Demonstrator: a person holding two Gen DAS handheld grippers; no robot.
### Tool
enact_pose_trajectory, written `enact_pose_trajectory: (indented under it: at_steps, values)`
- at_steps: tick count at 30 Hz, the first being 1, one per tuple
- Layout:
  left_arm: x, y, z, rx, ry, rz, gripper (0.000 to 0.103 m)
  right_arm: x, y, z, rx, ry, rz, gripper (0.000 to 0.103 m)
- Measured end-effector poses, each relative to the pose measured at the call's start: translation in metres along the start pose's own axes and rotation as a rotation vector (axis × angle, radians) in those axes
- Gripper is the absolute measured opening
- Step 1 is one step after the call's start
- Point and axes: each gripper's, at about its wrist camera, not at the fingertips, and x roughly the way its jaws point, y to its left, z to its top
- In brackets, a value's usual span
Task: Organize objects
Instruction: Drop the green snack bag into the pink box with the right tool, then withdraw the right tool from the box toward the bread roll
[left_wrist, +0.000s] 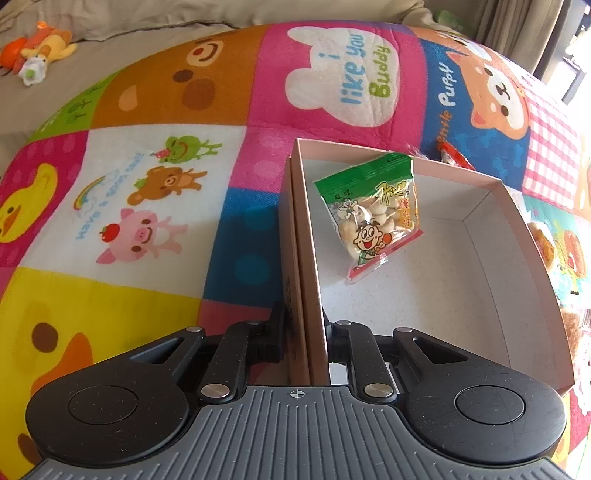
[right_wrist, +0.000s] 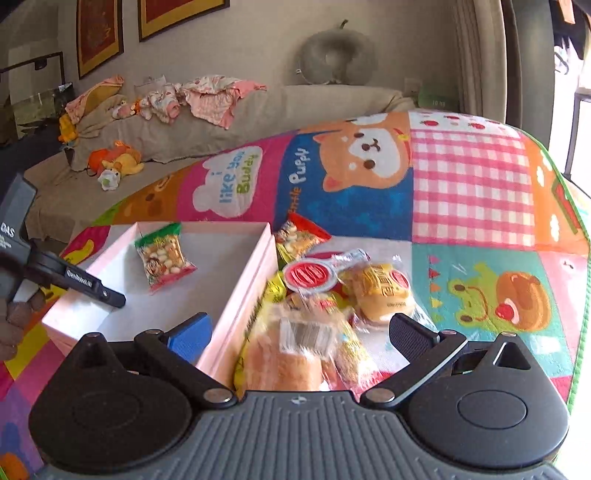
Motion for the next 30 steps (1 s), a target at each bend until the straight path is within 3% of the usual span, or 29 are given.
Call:
enact_pose_trajectory:
  at_steps: [1, 4, 6, 9, 14, 17, 20, 26, 28, 30]
  values:
    - [0.000, 0.000, 0.000, 0.002, -0.001, -0.001, 0.017, 0.004, 0.006, 0.012, 0.003, -0.001, 0.021, 0.101]
    - [0.000, 0.001, 0.000, 0.002, -0.002, -0.002, 0.017, 0.036, 0.025, 0.053, 0.067, 0.084, 0.116, 0.079]
    - [-0.001, 0.001, 0.000, 0.001, 0.000, -0.004, 0.017, 0.068, 0.038, 0.073, 0.123, 0.175, 0.161, 0.051]
    - [-0.001, 0.002, -0.001, 0.006, -0.001, -0.015, 0.018, 0.120, 0.065, 0.089, 0.129, 0.276, 0.128, 0.037]
    - [-0.002, 0.006, -0.002, 0.006, 0.003, -0.041, 0.020, 0.178, 0.104, 0.095, 0.001, 0.339, -0.014, 0.036]
    - [-0.002, 0.006, -0.002, 0.011, 0.002, -0.047, 0.020, 0.189, 0.114, 0.086, -0.027, 0.433, 0.038, 0.036]
    - [-0.002, 0.006, -0.003, 0.012, -0.002, -0.048, 0.021, 0.179, 0.122, 0.078, -0.061, 0.464, 0.117, 0.037]
    - [-0.002, 0.004, -0.003, 0.019, -0.006, -0.038, 0.020, 0.123, 0.106, 0.088, -0.133, 0.265, 0.045, 0.037]
    - [-0.002, 0.002, -0.003, 0.030, -0.008, -0.027, 0.019, 0.095, 0.088, 0.087, -0.143, 0.198, 0.013, 0.041]
    - [-0.002, -0.001, -0.004, 0.046, -0.012, -0.014, 0.018, 0.069, 0.068, 0.082, -0.142, 0.140, -0.014, 0.054]
